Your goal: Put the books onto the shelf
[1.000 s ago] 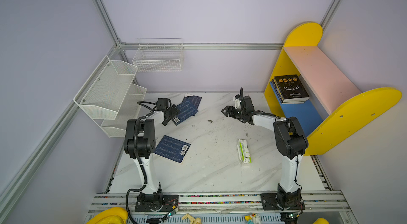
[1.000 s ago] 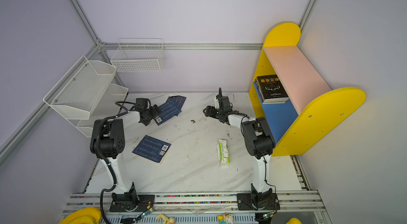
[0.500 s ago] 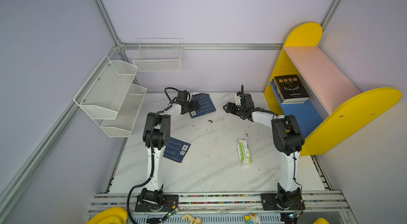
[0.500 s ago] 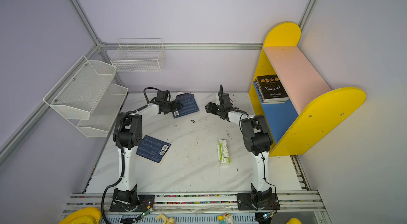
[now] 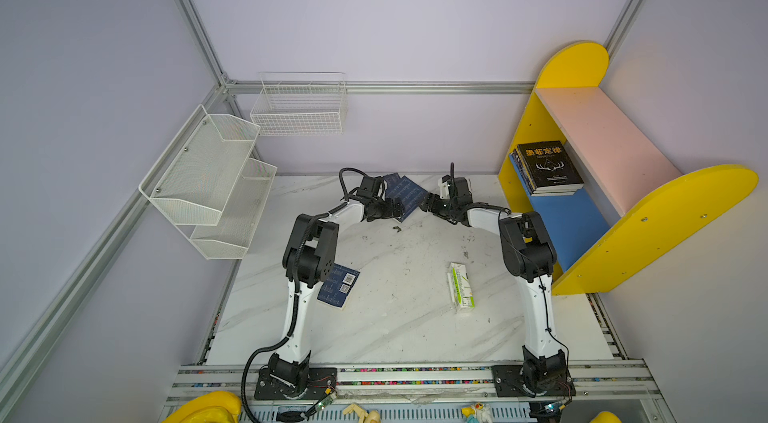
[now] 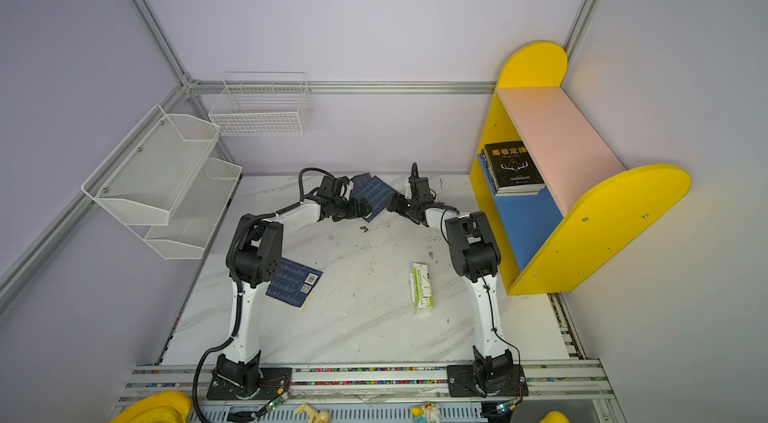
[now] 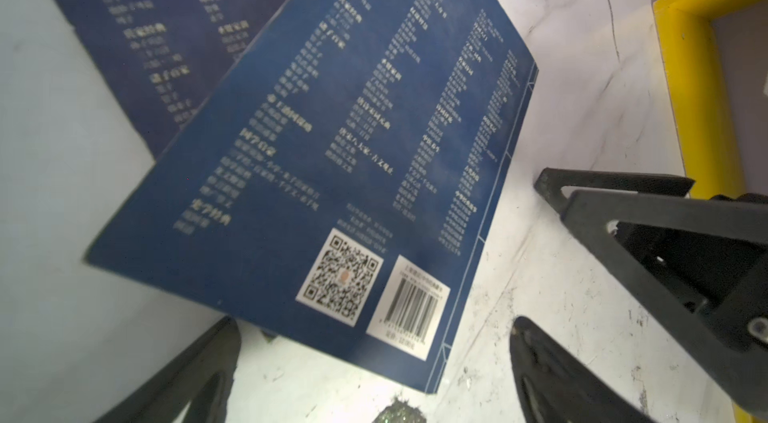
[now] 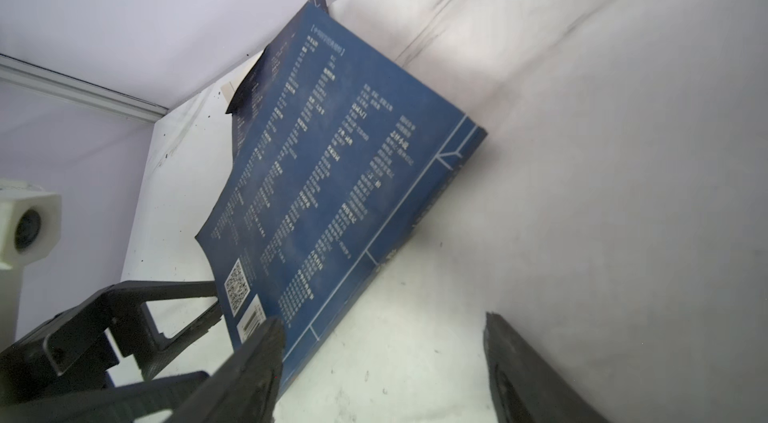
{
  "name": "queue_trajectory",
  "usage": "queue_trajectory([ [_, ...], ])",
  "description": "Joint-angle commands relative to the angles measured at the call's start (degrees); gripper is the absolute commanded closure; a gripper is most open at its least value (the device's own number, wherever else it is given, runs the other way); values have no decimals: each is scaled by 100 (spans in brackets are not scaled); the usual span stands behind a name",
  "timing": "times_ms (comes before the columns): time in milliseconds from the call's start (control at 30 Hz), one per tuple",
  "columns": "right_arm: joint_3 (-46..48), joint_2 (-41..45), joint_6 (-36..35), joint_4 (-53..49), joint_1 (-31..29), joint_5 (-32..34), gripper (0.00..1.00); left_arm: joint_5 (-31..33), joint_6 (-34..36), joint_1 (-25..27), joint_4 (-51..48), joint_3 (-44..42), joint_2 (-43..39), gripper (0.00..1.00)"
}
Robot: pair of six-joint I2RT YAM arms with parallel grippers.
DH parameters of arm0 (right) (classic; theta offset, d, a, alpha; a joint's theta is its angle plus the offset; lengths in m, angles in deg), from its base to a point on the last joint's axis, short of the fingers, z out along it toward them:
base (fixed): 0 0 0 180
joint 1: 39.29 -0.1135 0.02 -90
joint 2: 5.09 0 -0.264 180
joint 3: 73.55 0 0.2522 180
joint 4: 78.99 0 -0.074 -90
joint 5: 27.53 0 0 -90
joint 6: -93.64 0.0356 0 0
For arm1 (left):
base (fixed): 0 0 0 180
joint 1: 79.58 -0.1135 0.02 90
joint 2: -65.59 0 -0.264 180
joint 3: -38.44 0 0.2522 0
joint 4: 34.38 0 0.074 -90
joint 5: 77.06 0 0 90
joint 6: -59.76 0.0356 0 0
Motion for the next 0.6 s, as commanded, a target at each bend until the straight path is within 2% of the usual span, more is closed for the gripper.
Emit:
queue_trajectory([
  [0,-340,-230,-104,68,50,440,21,338,-302,-188,-201,-284,-367,0],
  [300,-1396,-905,-145,353,194,1032,21,84,-972,-296,3,-408,-468,0],
  [433,-2001,-1365,-32,489,314,583,22,-105,-1179,-288,129,-532,-540,0],
  [567,-2805,-1931,-42,262,328,-176,23,-229,-1294,-288,242,-689,-616,0],
])
